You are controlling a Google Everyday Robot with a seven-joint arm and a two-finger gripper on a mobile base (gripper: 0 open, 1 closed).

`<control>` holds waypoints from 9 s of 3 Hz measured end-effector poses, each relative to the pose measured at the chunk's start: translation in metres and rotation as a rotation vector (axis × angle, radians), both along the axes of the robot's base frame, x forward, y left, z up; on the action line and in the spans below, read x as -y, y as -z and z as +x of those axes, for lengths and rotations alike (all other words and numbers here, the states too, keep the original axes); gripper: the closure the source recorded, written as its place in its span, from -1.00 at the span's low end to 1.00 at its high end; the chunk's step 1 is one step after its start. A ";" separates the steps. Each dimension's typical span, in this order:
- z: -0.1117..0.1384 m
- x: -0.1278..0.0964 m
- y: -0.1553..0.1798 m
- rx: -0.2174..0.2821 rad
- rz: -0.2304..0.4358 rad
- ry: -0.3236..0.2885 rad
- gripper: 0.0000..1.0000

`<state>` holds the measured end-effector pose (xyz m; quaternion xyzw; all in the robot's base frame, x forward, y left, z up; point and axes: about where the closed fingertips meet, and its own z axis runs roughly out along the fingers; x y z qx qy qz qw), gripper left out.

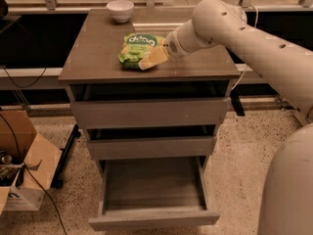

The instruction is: Place green rice chip bag into bottom drawer

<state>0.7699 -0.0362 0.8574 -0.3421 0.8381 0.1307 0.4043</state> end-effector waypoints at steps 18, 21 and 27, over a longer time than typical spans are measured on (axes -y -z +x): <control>-0.218 0.102 0.297 -0.571 0.224 0.107 1.00; -0.211 0.123 0.438 -0.744 0.255 0.222 1.00; -0.223 0.173 0.558 -0.852 0.401 0.412 -1.00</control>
Offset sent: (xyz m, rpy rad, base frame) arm 0.0434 0.0413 -0.0389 0.1128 0.0563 0.0043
